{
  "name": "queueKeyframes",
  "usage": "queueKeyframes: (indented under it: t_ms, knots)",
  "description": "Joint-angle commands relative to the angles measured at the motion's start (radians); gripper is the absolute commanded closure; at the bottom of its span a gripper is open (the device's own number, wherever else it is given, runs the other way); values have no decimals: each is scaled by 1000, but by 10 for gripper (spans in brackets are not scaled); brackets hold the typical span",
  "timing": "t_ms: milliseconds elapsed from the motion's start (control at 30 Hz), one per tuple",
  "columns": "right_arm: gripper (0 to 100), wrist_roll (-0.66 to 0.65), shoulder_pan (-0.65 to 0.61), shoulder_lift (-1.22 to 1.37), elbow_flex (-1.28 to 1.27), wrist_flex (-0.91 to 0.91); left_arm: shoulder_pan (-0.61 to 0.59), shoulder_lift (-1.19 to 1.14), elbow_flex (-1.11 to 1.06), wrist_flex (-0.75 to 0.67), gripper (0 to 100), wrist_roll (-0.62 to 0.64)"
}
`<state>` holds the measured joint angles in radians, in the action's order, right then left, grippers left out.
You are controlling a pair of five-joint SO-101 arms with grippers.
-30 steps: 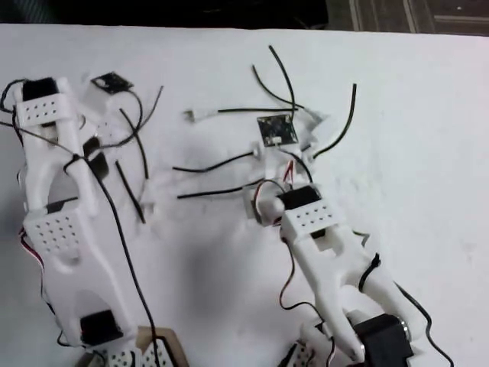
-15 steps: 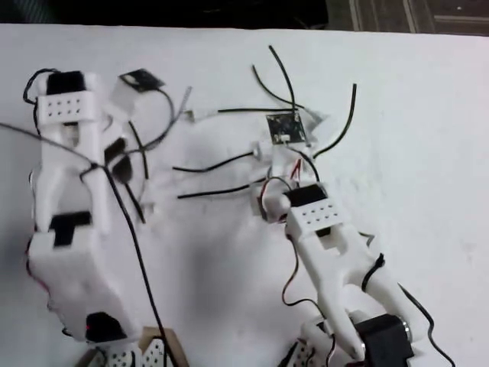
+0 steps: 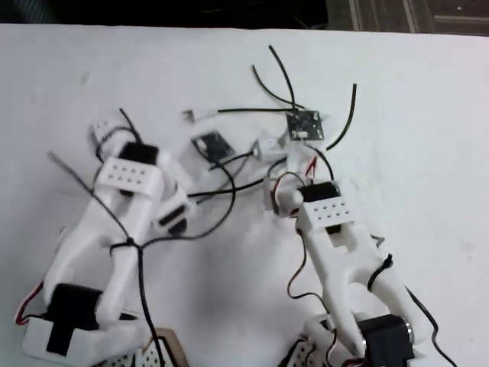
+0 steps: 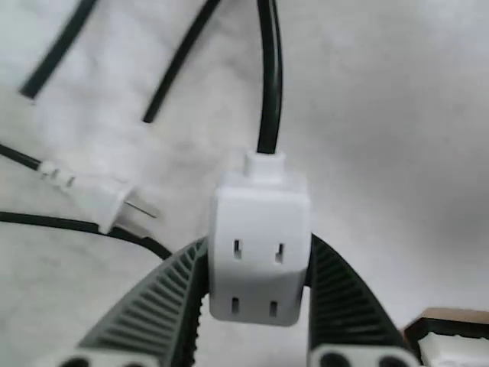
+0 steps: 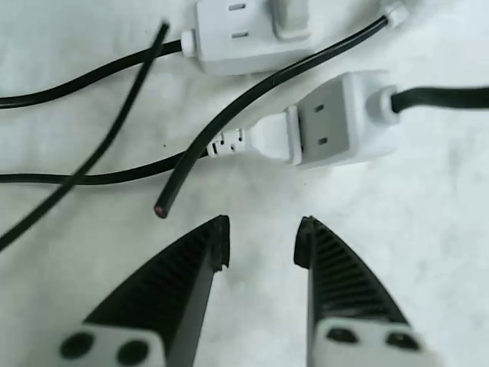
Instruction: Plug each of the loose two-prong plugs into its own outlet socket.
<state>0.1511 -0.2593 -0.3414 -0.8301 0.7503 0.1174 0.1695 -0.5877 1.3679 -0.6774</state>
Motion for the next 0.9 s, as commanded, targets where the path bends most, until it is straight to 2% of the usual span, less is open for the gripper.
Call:
queueKeyframes:
  t_ms: [0,133,200,300,433,567,700,867]
  knots:
    - [850,9,30,-50,35,-13,25,53,-86,-52,976,11]
    - [850,9,31,-50,40,-19,54,53,-158,-112,941,17]
    - [850,9,33,-50,40,-19,53,53,-186,-144,849,23]
    - [848,9,33,-50,40,-19,48,61,-196,-150,703,107]
    - [848,9,31,-50,40,-19,48,62,-137,-117,719,112]
    - [848,9,31,-50,40,-18,35,62,-8,31,732,109]
    - [848,9,31,-50,40,-18,-76,62,141,124,732,107]
    - [850,9,30,-136,37,16,-314,64,285,187,732,107]
